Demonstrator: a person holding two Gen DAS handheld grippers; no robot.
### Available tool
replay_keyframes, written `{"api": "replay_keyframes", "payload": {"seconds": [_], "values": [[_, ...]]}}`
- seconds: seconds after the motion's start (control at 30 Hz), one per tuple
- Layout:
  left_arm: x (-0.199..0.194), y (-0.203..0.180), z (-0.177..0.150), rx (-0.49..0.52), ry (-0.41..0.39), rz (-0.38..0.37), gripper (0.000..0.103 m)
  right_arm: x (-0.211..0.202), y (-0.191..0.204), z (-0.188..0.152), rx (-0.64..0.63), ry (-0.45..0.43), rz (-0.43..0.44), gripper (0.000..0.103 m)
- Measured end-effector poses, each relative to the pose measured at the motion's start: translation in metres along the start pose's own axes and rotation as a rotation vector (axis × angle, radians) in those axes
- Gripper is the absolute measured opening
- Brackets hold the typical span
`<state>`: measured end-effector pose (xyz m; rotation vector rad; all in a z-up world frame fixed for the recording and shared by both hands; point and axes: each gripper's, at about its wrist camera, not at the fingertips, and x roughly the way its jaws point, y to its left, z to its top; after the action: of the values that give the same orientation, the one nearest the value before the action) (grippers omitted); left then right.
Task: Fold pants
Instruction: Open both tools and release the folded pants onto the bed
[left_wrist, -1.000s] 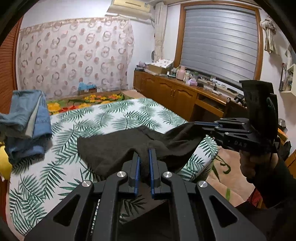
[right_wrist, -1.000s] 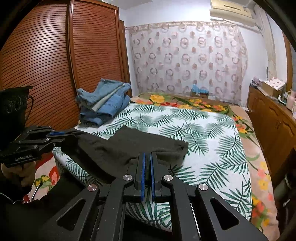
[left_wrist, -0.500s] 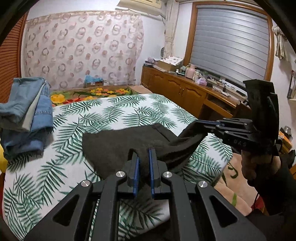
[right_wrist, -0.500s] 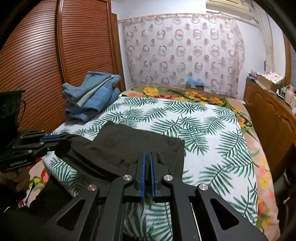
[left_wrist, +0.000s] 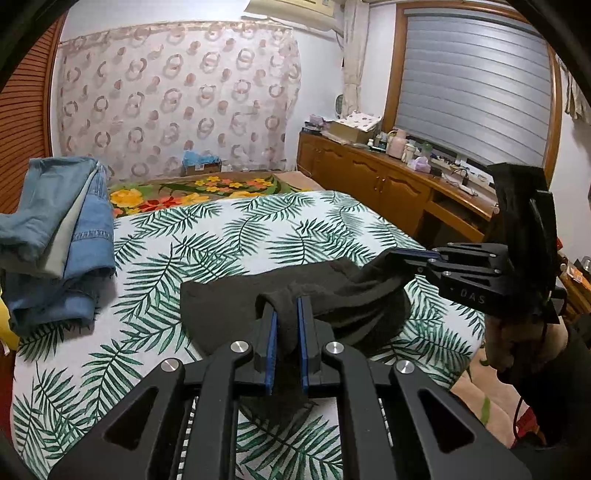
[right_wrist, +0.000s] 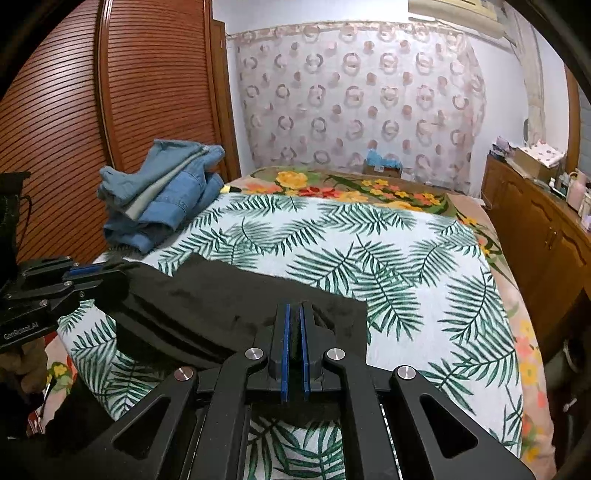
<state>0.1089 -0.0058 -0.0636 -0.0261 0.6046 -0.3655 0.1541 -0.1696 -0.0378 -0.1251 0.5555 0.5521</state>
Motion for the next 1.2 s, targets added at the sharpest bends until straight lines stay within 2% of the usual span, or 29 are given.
{"api": "replay_keyframes", "payload": {"seconds": [0.13,0.23,0.3,0.4,0.57,0.73,0.9,1.2], "values": [[0.006,0.004,-0.002,-0.009,0.015,0.004,0.014,0.007,0.000,0.002,0.001,0.017,-0.001,0.005],[0.006,0.005,-0.001,-0.007,0.011,0.018,0.030,0.013,0.000,0.004,0.000,0.027,-0.005,0.005],[0.005,0.007,-0.002,-0.015,0.008,0.010,0.048,0.017,0.000,0.005,0.001,0.033,-0.005,0.005],[0.004,0.009,-0.005,-0.017,0.004,0.012,0.055,0.024,-0.001,0.008,0.001,0.041,-0.011,0.005],[0.005,0.011,-0.009,-0.023,0.018,0.018,0.057,0.032,-0.002,0.012,0.007,0.065,-0.018,0.006],[0.009,0.012,-0.016,-0.027,0.042,0.018,0.057,0.031,-0.004,0.016,-0.001,0.076,-0.080,0.020],[0.018,0.013,-0.024,-0.031,0.087,0.030,0.057,0.020,-0.009,0.017,0.019,0.064,-0.103,0.032],[0.029,0.022,-0.028,-0.047,0.119,0.048,0.057,0.004,-0.010,-0.007,0.016,0.087,-0.089,0.045]]}}
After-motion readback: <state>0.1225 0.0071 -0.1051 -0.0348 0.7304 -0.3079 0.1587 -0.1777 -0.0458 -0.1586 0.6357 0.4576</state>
